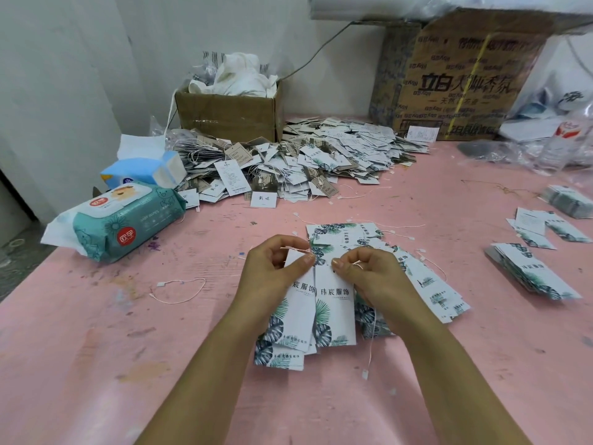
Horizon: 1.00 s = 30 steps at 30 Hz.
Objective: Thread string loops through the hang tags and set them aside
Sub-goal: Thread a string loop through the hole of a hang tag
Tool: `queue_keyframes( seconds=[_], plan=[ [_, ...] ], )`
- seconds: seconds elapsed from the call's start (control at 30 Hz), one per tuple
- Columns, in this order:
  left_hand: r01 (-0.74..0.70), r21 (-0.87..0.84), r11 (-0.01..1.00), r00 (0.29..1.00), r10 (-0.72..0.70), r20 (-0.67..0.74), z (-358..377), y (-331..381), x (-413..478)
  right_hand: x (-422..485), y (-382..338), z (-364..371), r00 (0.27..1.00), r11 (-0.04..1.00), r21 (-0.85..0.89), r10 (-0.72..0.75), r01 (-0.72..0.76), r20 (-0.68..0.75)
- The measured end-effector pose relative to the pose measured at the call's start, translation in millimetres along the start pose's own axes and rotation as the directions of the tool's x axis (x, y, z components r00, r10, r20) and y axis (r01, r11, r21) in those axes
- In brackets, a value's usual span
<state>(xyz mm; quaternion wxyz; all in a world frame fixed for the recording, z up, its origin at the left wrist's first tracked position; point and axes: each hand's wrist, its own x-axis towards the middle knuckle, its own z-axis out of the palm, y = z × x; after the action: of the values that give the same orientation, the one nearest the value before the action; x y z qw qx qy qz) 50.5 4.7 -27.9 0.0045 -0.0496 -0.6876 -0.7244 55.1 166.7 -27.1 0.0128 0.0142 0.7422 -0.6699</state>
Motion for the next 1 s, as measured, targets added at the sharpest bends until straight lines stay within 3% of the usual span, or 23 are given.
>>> queue_keyframes(
  seconds=[0.13,0.33,0.57,0.83,1.0],
  plan=[
    [0.001,-0.013,1.0,1.0,-0.001,0.018,5,1,-2,0,0,2,0.999,0.999,0.007,0.034,-0.034,0.001],
    [0.011,-0.017,1.0,0.999,-0.01,0.042,7,0,-5,-1,1,9,0.994,0.999,-0.035,-0.042,0.039,-0.103],
    [0.076,-0.105,0.992,0.997,-0.077,-0.002,6,2,-4,-5,-3,12,0.998,0.999,0.019,-0.042,0.043,-0.053],
    [0.108,-0.182,0.977,0.994,-0.106,0.02,5,5,-4,-6,-2,16,0.993,0.994,-0.038,-0.102,0.105,0.055],
    [0.109,-0.176,0.978,0.994,-0.106,0.026,2,6,-2,-6,-1,16,0.99,0.992,0.005,-0.13,0.13,0.046]
  ],
)
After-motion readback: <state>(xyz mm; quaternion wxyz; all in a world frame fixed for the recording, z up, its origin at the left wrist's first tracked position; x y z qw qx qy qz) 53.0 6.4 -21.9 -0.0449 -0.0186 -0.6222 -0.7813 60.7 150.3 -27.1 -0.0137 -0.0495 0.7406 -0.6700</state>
